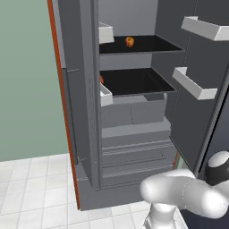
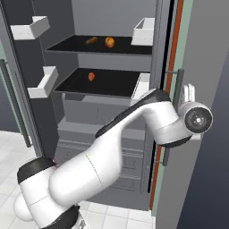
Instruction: Place the peach in the correct fridge rack based on whether it is a fruit or vegetable. Finally, close the fridge door.
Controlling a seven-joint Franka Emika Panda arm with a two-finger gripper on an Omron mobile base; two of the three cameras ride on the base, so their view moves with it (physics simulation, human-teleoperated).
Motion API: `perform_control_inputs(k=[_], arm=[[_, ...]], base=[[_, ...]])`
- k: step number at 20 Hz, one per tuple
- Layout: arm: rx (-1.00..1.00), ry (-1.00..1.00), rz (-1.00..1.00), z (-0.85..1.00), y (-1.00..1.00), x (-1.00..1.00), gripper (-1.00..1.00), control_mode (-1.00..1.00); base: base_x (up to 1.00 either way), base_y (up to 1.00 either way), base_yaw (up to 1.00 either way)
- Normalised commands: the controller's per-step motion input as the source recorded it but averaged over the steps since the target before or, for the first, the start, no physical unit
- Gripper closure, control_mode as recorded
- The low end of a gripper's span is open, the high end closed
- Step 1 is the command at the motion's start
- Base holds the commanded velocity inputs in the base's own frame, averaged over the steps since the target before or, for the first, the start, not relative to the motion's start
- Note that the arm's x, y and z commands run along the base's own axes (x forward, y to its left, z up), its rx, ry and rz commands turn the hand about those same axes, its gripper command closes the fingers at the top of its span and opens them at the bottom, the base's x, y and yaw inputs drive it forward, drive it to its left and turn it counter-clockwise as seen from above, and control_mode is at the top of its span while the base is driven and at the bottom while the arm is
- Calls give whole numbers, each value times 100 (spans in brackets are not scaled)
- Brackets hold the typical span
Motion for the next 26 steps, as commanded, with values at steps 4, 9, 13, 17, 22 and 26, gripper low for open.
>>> perform_control_inputs(k=[4,9,13,17,22,26], arm=[[20,-9,29,-39,-32,76,-100,-100],[9,0,20,-14,-2,64,-100,-100],[4,0,20,-8,2,46,-100,-100],[3,0,26,-21,34,34,-100,-100],[0,0,26,-15,58,15,-100,-100],[-1,0,19,0,94,-12,-100,-100]], base=[[0,0,0],[0,0,0],[0,0,0],[0,0,0],[0,0,0],[0,0,0]])
